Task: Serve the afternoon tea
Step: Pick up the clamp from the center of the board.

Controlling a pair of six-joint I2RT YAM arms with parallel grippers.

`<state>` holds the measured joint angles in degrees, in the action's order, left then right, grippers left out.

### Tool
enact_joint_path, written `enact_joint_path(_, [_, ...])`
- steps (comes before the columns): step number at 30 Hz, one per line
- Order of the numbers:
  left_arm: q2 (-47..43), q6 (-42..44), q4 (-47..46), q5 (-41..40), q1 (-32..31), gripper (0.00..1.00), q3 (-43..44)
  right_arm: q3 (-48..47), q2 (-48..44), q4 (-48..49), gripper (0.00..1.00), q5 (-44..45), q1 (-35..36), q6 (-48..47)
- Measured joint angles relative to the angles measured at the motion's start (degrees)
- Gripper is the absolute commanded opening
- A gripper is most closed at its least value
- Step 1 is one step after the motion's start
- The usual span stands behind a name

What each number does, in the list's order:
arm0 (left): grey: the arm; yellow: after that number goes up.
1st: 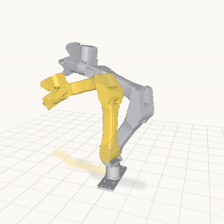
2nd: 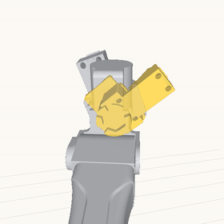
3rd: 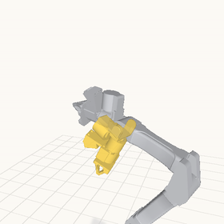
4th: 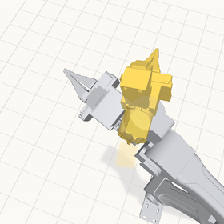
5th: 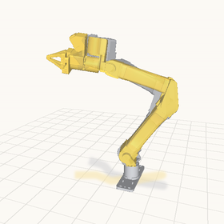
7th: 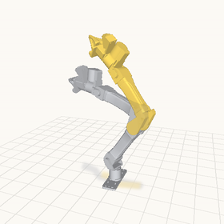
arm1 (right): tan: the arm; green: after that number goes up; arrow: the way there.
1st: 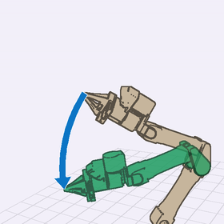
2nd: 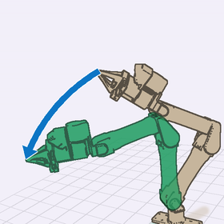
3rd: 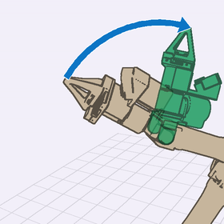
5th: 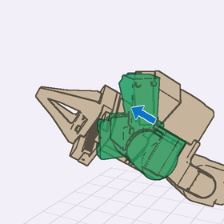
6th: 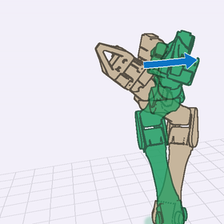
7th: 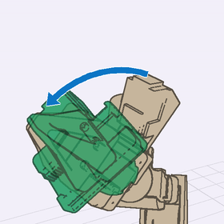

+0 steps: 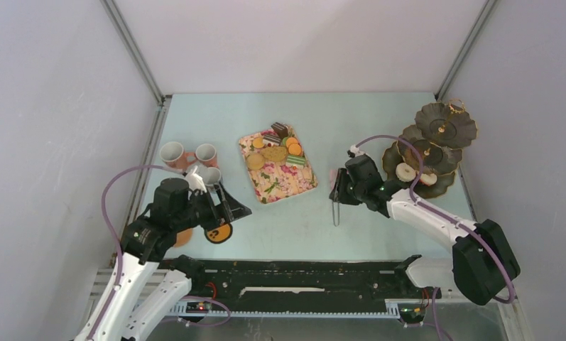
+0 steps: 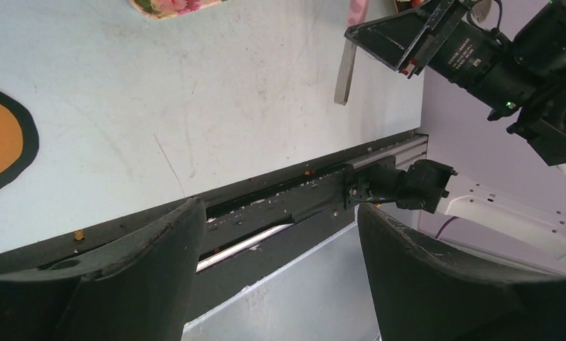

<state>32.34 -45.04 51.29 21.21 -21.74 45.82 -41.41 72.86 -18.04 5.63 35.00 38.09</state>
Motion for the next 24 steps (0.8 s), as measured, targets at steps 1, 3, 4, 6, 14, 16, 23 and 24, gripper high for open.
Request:
enact_joint_path(1, [0.20, -0.07, -0.09, -0.02, 0.00, 0.84, 0.35, -0.04, -0.04, 0.33, 0.38, -2.95, -0.85, -0.28])
enact_joint_path(3, [0.33, -0.46, -0.24, -0.07, 0.00, 0.84, 1.20, -0.50, 0.48, 0.42, 0.39, -9.64, -1.92, -1.01])
enact_joint_path(4, [0.31, -0.59, -0.22, -0.11, 0.02, 0.84, 1.62, -1.03, 1.09, 0.33, 0.40, -12.83, -2.05, -1.20])
enact_joint_path(6, [0.31, -0.98, -0.24, -0.26, 0.02, 0.84, 2.58, -2.84, 2.84, 0.15, 0.41, -17.79, -1.90, -1.25])
enact_joint_path(14, [0.00, -2.49, 0.13, -1.73, 0.02, 0.84, 5.11, -16.70, 18.71, 5.81, 0.43, -34.42, -1.01, 5.60])
enact_joint_path(16, [-0.28, -2.58, 0.68, -2.16, 0.02, 0.84, 5.88, -19.56, 23.63, 8.41, 0.43, -37.97, -0.98, 9.33])
enact_joint_path(23, [-2.64, -3.08, 2.10, -4.07, 0.02, 0.84, 7.87, -23.69, 37.75, 19.30, 0.45, -46.66, -0.68, 24.50])
enact_joint_path(24, [-2.86, -3.15, 2.16, -4.33, 0.02, 0.84, 7.87, -24.98, 39.12, 18.91, 0.46, -47.06, -0.57, 25.22])
